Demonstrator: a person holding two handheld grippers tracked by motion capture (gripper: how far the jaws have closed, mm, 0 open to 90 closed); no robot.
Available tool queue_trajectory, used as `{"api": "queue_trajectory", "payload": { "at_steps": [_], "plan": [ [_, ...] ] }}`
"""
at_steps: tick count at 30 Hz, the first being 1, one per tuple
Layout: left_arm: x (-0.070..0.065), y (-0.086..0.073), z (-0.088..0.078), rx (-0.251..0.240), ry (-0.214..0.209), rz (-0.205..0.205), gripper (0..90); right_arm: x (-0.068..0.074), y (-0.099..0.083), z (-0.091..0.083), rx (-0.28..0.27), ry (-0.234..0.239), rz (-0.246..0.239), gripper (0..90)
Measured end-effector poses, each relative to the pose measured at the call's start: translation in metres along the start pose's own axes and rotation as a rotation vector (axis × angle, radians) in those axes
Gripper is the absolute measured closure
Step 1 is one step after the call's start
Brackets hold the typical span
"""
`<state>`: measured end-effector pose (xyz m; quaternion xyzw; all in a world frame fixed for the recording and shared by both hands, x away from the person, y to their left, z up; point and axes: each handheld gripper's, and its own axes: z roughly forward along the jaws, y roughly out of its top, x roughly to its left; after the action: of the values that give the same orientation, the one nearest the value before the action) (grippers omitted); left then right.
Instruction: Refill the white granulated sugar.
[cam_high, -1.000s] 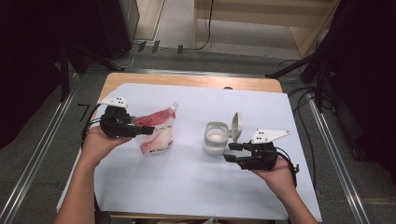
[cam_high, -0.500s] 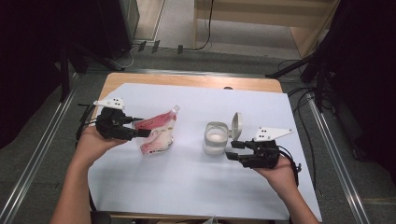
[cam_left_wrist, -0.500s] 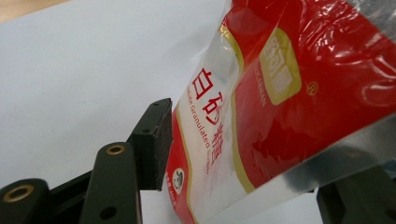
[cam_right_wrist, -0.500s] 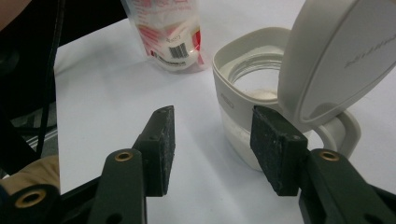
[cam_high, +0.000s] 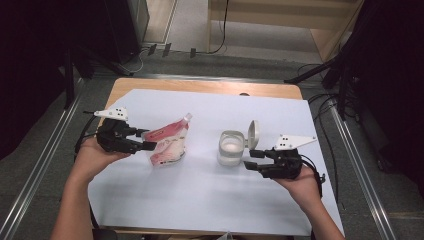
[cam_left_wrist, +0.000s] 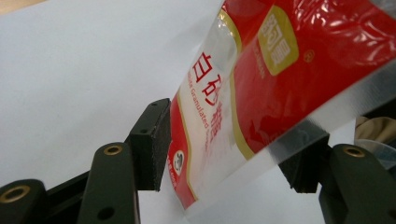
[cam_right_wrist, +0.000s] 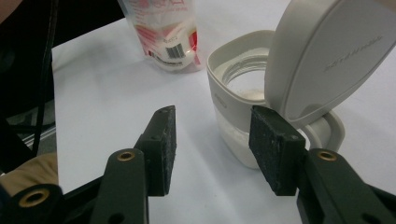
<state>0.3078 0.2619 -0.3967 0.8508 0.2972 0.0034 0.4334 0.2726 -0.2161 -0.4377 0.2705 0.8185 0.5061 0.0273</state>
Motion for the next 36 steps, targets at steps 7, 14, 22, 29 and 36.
{"api": "queue_trajectory", "payload": {
  "at_steps": [7, 14, 22, 29, 36],
  "plan": [
    [-0.005, -0.008, -0.011, 0.003, 0.031, -0.005, 43.2, 0.001, 0.002, -0.011, -0.007, 0.003, 0.008, 53.1],
    [-0.008, -0.018, -0.018, 0.005, 0.047, -0.005, 43.2, -0.004, 0.002, -0.022, -0.01, -0.007, 0.017, 54.9],
    [-0.002, -0.03, -0.021, 0.062, 0.047, -0.01, 43.7, -0.011, 0.001, -0.034, -0.031, -0.036, 0.04, 56.1],
    [0.012, -0.045, -0.032, 0.014, 0.074, -0.08, 44.1, -0.016, 0.0, -0.036, -0.042, -0.053, 0.065, 57.3],
    [0.018, -0.047, -0.033, -0.015, 0.116, -0.094, 44.3, -0.019, 0.001, -0.035, -0.045, -0.081, 0.089, 57.5]
  ]
}}
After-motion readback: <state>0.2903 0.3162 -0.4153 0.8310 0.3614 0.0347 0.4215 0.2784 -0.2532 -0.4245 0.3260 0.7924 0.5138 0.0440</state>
